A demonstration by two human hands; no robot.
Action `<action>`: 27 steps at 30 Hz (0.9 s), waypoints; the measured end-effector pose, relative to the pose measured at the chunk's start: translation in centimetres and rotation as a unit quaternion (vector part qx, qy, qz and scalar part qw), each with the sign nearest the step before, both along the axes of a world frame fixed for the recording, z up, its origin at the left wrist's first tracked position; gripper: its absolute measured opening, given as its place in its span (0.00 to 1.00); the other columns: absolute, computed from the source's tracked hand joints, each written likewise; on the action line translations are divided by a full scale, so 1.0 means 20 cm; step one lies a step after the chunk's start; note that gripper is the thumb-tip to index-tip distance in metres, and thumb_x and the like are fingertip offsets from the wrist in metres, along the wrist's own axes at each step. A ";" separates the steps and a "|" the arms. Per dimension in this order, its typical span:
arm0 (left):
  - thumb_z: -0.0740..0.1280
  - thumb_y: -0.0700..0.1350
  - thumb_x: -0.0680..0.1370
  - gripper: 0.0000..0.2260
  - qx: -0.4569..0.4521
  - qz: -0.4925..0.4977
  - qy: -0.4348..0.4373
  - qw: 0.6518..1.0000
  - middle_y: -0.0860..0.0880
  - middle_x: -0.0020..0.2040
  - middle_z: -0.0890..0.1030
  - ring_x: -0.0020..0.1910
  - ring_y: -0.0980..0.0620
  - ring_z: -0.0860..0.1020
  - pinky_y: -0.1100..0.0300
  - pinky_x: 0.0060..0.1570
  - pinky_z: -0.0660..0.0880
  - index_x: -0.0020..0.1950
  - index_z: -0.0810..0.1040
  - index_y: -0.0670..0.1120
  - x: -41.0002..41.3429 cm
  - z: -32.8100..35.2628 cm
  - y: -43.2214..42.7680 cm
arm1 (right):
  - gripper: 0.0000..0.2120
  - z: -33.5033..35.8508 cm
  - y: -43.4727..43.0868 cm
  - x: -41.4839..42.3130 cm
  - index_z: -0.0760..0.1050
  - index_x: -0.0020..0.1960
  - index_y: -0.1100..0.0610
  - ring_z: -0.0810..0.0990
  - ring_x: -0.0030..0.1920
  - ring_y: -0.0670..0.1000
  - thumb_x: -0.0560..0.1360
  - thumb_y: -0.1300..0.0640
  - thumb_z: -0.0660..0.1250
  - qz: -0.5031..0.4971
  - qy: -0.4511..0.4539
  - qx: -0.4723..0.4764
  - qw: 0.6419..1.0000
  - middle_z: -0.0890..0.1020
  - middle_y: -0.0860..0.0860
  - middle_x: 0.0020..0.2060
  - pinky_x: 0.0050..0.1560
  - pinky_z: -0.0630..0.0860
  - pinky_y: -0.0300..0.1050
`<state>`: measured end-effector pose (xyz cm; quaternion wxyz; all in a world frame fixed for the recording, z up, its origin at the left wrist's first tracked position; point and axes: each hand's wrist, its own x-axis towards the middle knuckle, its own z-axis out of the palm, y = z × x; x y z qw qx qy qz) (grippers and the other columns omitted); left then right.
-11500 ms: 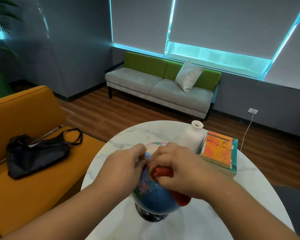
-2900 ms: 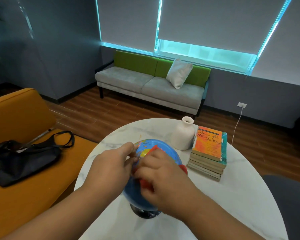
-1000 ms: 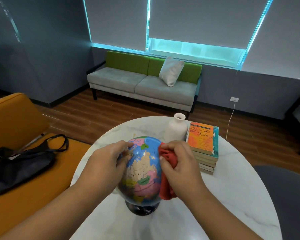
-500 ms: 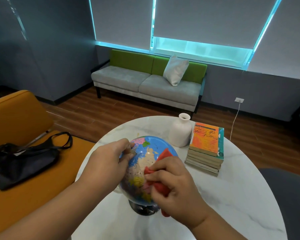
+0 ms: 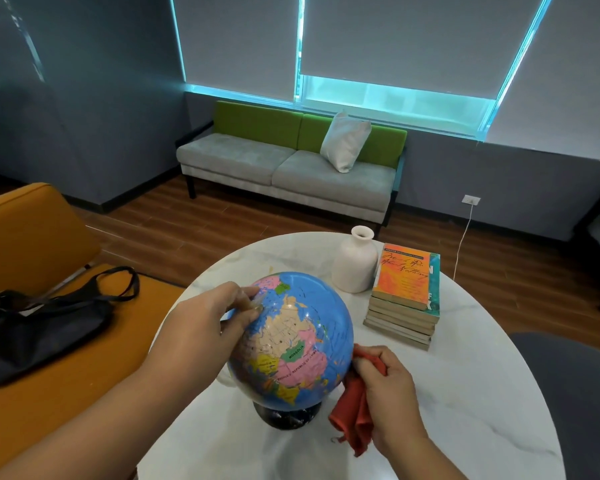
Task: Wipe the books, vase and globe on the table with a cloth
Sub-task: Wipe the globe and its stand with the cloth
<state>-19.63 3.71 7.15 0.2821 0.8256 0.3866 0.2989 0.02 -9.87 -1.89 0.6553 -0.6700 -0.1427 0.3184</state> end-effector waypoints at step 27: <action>0.71 0.34 0.71 0.09 -0.297 0.027 0.061 0.953 0.46 0.32 0.83 0.36 0.46 0.80 0.53 0.40 0.79 0.33 0.83 0.46 -0.02 -0.63 0.07 | 0.07 -0.08 -0.12 -0.06 0.83 0.38 0.55 0.80 0.35 0.61 0.69 0.65 0.69 0.065 0.054 -0.155 0.984 0.83 0.63 0.36 0.43 0.79 0.63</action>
